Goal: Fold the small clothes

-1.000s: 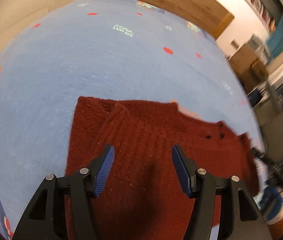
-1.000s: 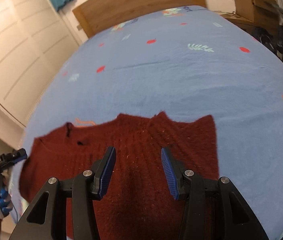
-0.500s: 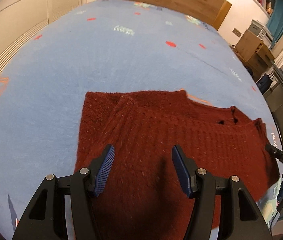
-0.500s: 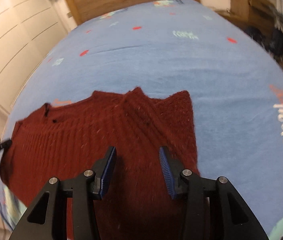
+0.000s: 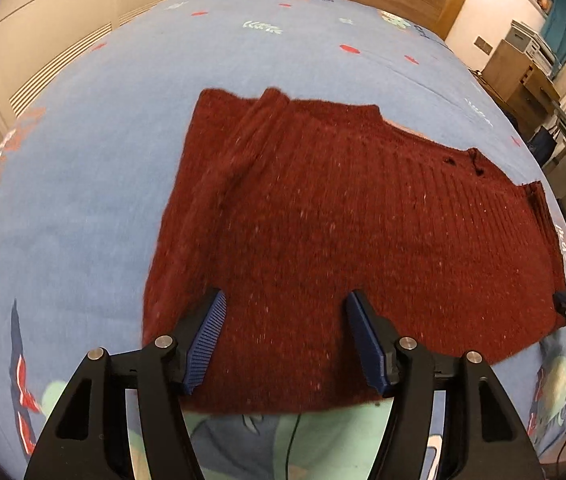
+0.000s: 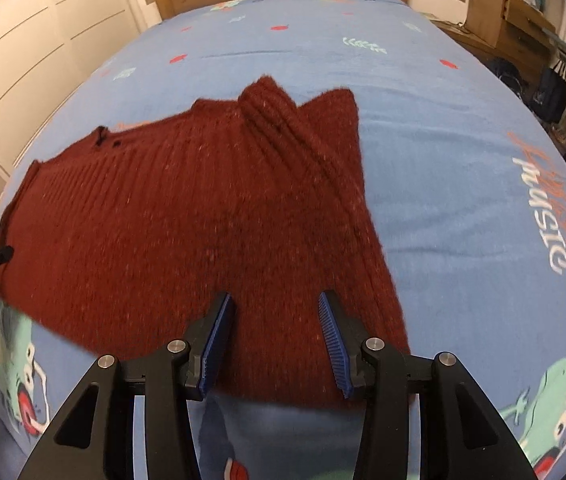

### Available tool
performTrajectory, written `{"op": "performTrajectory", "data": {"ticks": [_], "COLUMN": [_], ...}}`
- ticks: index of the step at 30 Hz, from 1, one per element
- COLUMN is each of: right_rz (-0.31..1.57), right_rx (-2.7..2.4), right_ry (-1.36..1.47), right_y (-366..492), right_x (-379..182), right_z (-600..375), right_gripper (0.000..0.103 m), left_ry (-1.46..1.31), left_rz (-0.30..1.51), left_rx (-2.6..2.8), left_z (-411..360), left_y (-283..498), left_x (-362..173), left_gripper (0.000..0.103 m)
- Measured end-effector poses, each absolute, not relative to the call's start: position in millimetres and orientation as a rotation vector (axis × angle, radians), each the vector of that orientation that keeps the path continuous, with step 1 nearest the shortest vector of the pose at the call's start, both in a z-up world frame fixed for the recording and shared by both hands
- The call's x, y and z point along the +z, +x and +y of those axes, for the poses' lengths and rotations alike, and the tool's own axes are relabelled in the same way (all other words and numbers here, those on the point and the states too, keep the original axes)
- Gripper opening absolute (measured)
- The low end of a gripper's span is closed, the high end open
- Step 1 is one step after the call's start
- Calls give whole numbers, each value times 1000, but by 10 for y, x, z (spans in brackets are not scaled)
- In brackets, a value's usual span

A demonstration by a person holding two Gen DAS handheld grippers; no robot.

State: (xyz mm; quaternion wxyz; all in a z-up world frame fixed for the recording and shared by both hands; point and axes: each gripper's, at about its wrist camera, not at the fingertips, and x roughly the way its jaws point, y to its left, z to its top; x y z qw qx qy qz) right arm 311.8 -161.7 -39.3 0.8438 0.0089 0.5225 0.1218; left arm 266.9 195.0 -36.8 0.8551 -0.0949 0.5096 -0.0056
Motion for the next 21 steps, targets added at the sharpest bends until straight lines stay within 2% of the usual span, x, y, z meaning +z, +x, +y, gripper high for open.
{"op": "performTrajectory", "data": {"ticks": [3, 14, 21], "right_rz": [1134, 1019, 998], "right_rx": [253, 308, 348], "right_ry": [34, 122, 154], "right_y": [3011, 2577, 2302], "right_x": [-437, 30, 80], "right_z": [-1679, -1756, -1683], "right_gripper": [46, 46, 46], "left_ry": [-233, -448, -601], "left_rz": [1083, 1035, 1048], "left_rx": [-5, 22, 15], "left_z": [1989, 2130, 2163], "left_y": [2598, 2212, 2052], "left_x": [-361, -71, -106], "left_gripper": [57, 57, 58]}}
